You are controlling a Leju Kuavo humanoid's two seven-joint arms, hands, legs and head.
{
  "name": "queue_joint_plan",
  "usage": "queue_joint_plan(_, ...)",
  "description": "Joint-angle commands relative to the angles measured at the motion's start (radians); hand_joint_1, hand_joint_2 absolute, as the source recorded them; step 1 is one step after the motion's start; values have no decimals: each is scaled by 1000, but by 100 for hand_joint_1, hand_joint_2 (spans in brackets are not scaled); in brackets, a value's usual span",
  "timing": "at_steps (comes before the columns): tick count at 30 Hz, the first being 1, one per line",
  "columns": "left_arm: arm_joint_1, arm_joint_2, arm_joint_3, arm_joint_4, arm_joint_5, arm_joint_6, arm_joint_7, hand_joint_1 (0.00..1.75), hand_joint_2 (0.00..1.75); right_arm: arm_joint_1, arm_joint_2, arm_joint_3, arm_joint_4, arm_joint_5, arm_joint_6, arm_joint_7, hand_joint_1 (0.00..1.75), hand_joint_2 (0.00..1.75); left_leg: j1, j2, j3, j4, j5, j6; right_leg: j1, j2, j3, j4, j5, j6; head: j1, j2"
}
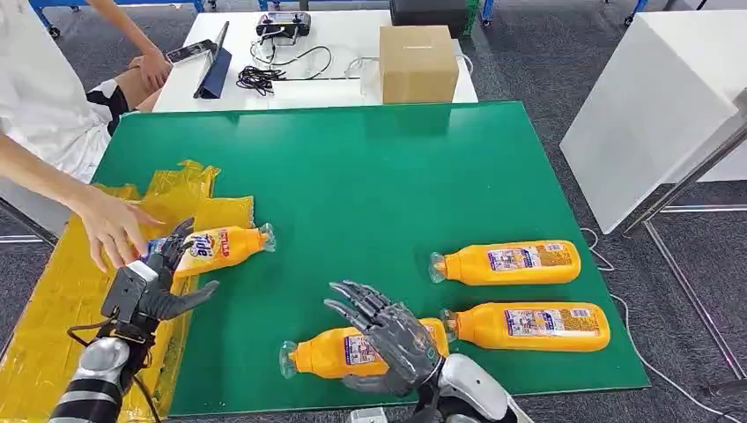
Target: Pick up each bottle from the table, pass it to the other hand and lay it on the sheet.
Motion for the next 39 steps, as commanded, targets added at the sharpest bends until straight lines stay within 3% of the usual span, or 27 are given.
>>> queue_joint_plan(1,28,-66,17,-2,27,3,-10,0,175,7,-90,42,94,78,44,116,0,175,-1,-1,5,-2,-1,1,-1,-1,5,-2,-1,1,0,0)
queue_joint_plan(7,113,-83,13,-136,45,21,20,0,175,8,-77,21,171,221,18,276,0,175,0,1,7,-2,-2,1,0,0,7,-3,-1,2,0,0)
queue_joint_plan(9,127,-87,7,-162,46,23,22,0,175,-2,-72,11,205,223,27,294,0,175,0,1,4,-1,-1,1,0,1,4,-2,0,1,0,0)
queue_joint_plan(10,130,-87,3,-169,46,23,22,0,175,-5,-69,5,218,221,32,301,0,175,-1,2,11,-3,-4,1,-1,1,11,-4,-2,3,0,0)
queue_joint_plan(15,131,-85,-12,-186,41,25,31,0,175,-20,-56,-4,263,219,54,326,0,175,0,0,4,-1,-1,0,0,0,4,-2,0,1,0,0)
queue_joint_plan(17,150,-84,-22,-228,30,31,34,0,175,-31,-31,-2,308,259,63,379,0,175,-1,1,10,-3,-3,1,-1,0,10,-4,-2,2,0,0)
queue_joint_plan(18,163,-86,-28,-261,30,30,34,0,175,-39,-24,5,329,270,77,396,0,175,0,1,3,-1,-1,0,0,1,3,-2,0,1,0,0)
queue_joint_plan(25,187,-102,-103,-403,69,-38,-1,0,175,-121,34,-14,500,254,126,438,0,175,0,1,7,-2,-2,0,0,0,7,-3,-1,2,-1,0)
queue_joint_plan(26,184,-104,-127,-427,75,-49,-15,0,175,-140,44,-23,544,223,150,432,35,175,0,1,6,-2,-1,0,0,0,6,-2,-1,2,0,0)
queue_joint_plan(27,175,-107,-152,-446,81,-54,-25,0,175,-164,52,-27,596,216,160,432,136,175,1,0,5,-1,-1,0,1,0,6,-3,0,1,0,0)
queue_joint_plan(29,171,-112,-180,-478,76,-41,-35,0,175,-188,57,-12,645,230,171,422,175,175,0,0,7,-1,0,1,1,-1,7,-3,0,2,0,0)
queue_joint_plan(39,160,-113,-203,-493,93,-40,-44,0,175,-214,58,15,695,250,186,411,175,175,0,-1,24,-2,-5,0,0,-1,11,-4,-3,-1,0,0)
